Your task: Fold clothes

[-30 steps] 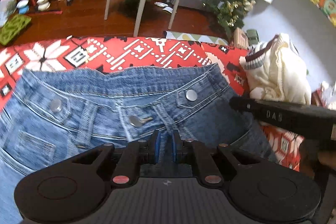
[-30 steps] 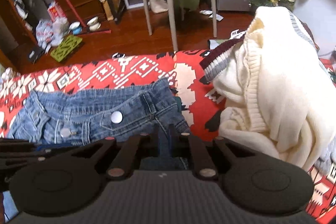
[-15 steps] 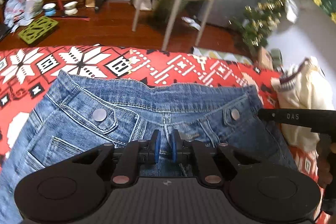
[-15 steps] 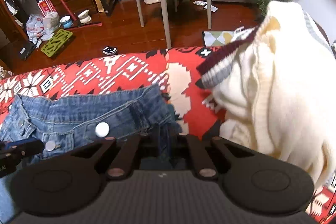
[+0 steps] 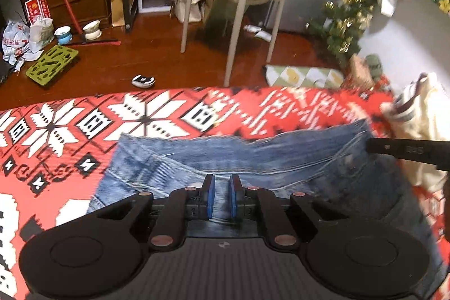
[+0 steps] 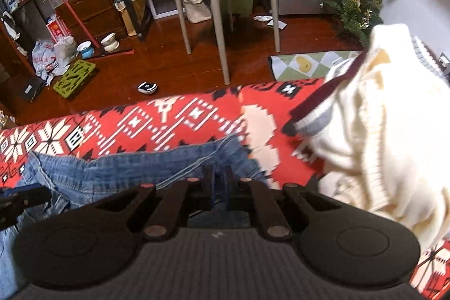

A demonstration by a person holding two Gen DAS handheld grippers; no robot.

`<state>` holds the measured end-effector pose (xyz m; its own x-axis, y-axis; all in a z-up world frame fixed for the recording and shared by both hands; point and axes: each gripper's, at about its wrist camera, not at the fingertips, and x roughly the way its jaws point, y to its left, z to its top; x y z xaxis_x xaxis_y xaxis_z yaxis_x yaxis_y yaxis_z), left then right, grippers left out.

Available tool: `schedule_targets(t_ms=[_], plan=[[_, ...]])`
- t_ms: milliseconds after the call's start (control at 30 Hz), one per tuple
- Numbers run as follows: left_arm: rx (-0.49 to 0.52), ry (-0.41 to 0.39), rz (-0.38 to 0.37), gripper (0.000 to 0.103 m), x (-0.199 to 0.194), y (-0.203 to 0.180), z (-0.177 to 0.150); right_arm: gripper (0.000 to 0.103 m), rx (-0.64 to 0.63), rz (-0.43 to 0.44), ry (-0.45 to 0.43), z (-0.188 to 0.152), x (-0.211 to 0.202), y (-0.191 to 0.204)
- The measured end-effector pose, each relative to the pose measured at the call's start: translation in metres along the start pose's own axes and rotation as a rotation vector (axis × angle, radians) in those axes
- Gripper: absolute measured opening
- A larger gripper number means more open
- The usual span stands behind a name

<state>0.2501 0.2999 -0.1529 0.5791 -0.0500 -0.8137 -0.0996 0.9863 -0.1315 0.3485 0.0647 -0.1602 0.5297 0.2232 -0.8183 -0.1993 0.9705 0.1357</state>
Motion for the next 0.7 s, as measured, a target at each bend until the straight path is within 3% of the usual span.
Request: schedule_targets(t_ms=[267, 433, 567, 700], plan=[[-0.058, -0.065, -0.019, 0.008, 0.022, -0.008, 0.005, 0.006, -0.073, -0.005, 0.02, 0.009, 0.012, 0.002], [-0.076, -0.096, -0.045, 0.008, 0.033, -0.015, 0.014, 0.009, -0.055, -0.011, 0.011, 0.028, 0.021, -0.008], [-0.096, -0.092, -0.079, 0.008, 0.013, -0.006, 0.018, 0.009, -0.075, 0.096, -0.016, 0.027, 0.013, 0.016], [-0.074, -0.067, -0.061, 0.008, 0.005, 0.011, 0.019, 0.009, -0.108, 0.215, -0.01, 0.017, 0.012, 0.055]])
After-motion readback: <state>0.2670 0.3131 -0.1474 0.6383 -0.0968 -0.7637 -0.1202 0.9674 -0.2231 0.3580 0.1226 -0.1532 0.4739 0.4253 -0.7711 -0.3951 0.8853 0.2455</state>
